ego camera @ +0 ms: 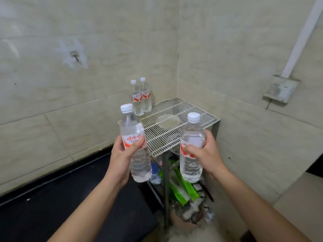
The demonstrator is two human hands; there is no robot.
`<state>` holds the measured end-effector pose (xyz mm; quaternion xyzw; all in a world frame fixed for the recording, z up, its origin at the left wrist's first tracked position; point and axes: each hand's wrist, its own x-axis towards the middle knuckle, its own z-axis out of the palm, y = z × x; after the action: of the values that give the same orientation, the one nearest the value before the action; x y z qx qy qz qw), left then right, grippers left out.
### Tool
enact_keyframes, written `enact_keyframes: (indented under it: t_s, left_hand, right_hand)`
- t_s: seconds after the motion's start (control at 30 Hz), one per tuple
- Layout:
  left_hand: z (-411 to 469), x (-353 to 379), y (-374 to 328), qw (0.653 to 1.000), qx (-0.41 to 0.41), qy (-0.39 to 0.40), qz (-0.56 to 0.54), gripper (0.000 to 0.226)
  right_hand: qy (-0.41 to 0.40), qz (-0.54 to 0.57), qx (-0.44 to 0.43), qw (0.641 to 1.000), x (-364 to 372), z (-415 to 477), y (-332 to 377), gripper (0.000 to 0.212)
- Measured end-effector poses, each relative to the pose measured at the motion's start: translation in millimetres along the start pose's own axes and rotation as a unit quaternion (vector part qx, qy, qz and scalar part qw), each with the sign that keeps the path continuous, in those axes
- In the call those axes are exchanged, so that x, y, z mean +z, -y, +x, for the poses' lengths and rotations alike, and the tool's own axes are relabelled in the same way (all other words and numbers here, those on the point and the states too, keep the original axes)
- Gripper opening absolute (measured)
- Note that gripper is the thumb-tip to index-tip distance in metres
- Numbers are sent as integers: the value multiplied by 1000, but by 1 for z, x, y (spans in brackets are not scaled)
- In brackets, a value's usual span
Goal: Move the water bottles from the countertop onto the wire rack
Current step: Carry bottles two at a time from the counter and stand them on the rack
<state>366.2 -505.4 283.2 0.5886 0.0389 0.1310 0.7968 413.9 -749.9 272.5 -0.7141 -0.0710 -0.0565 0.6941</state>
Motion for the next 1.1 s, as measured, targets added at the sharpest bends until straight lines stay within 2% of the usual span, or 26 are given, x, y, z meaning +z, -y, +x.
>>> enact_keyframes:
  t_s: [0.07,0.17,0.23,0.33,0.43,0.5,0.6,0.67,0.83,1.1]
  left_hand:
    - [18,14,2,1000,12,2,-3,54]
    - [54,28,4,999,29,8,19,68]
    - [83,33,9,999,37,3,31,68]
    - [131,38,24,997,56,-23,40,65]
    - [183,35,40,996,62,-40,48,68]
    - [215,34,50,996,52,-50,53,73]
    - [256,36,62,995,42,-75,58,72]
    - [280,37,67,993,38,-83,76,70]
    - [315,38,78,986,36,-81,143,66]
    - [351,40,93,972,-1,-118,203,64]
  right_hand:
    - [6,1,9,1000,-13,22,0,63]
    - [26,9,-7,1000,-20,63,2,61]
    - [47,-12,-27,998,-21,95,4,63]
    - [92,-81,-74,990,-19,145,8,64]
    - [118,-212,-138,960,-13,196,11,68]
    - [134,-252,-141,948,-7,232,7,66]
    - [145,-246,-129,950,7,282,-5,52]
    - [152,-231,-121,953,15,310,-17,51]
    - [175,-182,-81,964,29,369,-51,62]
    - [308,-161,-31,937,34,445,-84,85]
